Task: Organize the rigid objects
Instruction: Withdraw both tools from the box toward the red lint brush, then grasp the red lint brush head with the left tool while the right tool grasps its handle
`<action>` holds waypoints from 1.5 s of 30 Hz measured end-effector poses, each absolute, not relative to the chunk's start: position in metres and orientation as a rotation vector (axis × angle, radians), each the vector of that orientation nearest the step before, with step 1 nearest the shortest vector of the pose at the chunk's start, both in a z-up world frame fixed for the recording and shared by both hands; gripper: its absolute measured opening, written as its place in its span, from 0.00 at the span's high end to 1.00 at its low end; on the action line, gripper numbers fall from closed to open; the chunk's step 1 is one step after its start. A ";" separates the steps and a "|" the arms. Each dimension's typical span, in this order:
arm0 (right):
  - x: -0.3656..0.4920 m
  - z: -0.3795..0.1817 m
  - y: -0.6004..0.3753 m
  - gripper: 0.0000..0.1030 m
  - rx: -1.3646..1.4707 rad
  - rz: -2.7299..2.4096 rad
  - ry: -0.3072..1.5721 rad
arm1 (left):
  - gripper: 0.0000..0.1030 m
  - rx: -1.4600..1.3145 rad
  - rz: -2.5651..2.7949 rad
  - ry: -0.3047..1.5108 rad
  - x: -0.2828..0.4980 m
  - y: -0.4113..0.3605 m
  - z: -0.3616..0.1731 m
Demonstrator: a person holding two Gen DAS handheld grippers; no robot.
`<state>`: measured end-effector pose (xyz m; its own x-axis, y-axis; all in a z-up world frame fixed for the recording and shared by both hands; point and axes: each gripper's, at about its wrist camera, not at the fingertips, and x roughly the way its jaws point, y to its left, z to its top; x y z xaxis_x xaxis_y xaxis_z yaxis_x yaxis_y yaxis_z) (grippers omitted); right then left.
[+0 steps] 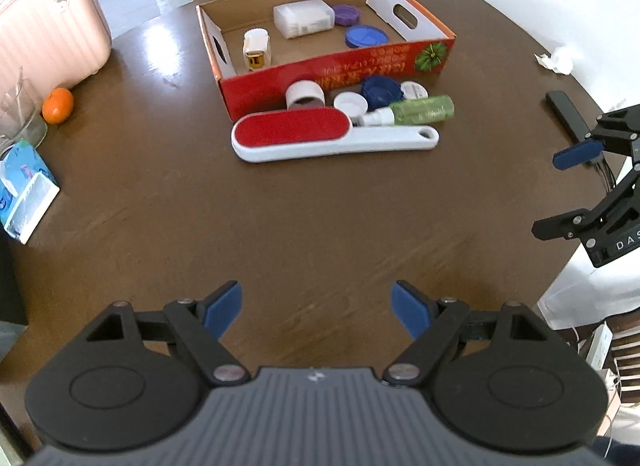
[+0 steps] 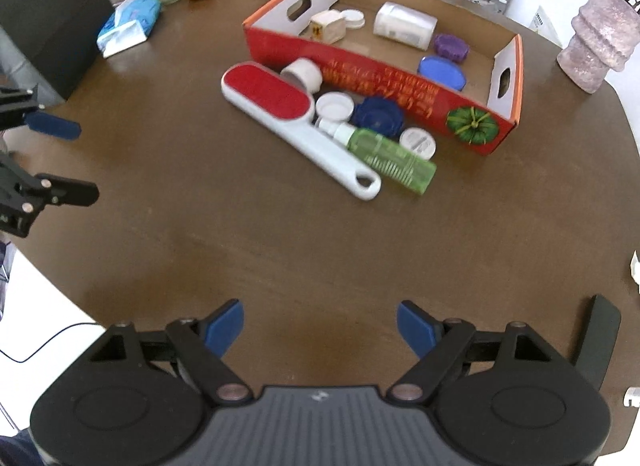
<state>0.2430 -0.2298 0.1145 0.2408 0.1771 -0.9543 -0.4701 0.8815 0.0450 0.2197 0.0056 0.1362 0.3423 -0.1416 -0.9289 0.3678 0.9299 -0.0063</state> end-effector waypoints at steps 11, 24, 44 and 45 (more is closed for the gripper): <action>0.232 0.100 -0.243 0.18 -0.246 0.442 1.256 | 0.17 0.203 -0.305 1.186 0.217 0.017 0.126; 0.284 0.074 -0.260 0.27 -0.184 0.394 1.250 | 0.16 0.202 -0.294 1.196 0.282 0.013 0.107; 0.382 0.029 -0.257 0.64 0.016 0.369 1.234 | 0.37 0.088 -0.283 1.225 0.416 0.028 0.061; 0.384 0.027 -0.258 0.65 0.020 0.369 1.237 | 0.38 0.085 -0.285 1.227 0.417 0.028 0.058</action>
